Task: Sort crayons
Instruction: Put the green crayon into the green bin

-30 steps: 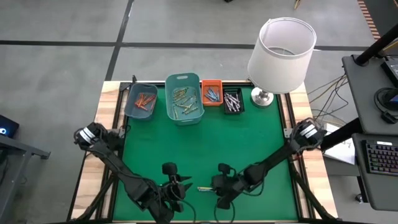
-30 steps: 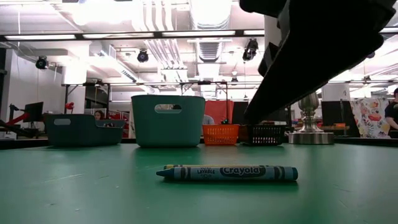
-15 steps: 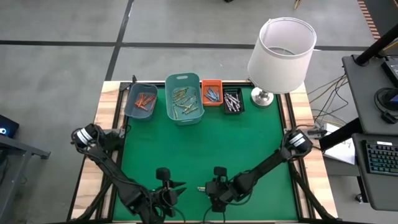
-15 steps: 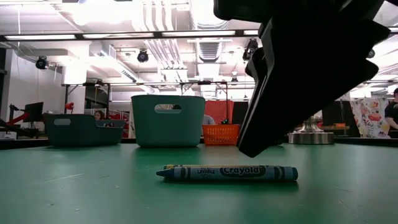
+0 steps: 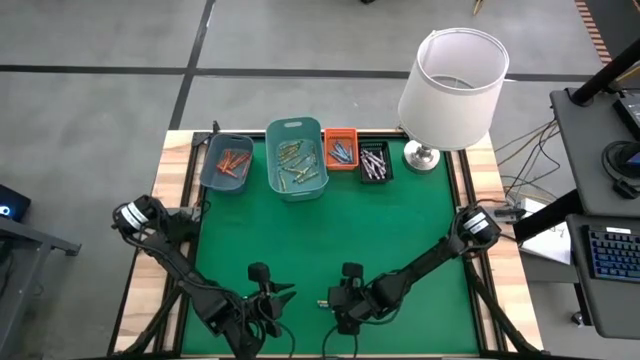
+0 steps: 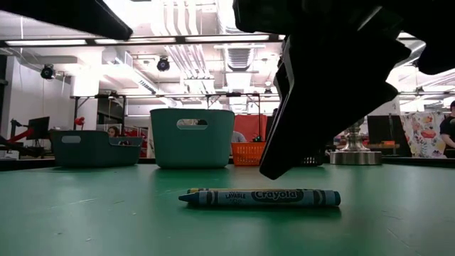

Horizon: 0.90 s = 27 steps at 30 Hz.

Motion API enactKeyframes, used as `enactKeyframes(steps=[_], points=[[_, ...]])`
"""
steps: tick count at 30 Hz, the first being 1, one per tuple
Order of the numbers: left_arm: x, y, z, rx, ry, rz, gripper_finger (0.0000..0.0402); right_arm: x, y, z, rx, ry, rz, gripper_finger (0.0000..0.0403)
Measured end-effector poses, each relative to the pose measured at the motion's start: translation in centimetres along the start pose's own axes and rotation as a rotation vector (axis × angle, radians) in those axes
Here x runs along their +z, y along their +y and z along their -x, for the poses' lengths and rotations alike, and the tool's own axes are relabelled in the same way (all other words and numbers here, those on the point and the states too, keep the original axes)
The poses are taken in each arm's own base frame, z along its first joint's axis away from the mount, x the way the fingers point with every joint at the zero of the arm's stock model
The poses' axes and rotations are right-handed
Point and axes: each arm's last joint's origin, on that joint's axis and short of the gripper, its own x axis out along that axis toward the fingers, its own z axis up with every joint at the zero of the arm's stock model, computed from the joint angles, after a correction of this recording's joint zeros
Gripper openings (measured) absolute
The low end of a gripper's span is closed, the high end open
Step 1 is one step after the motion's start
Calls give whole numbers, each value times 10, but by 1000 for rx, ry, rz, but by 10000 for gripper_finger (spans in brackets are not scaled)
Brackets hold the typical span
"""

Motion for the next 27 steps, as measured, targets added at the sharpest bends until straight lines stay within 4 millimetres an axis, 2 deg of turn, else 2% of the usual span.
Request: enactKeyframes(steps=[27], points=[[1,3,-4,50,-29,28,77,-2,3,0,14,0,-2,145]])
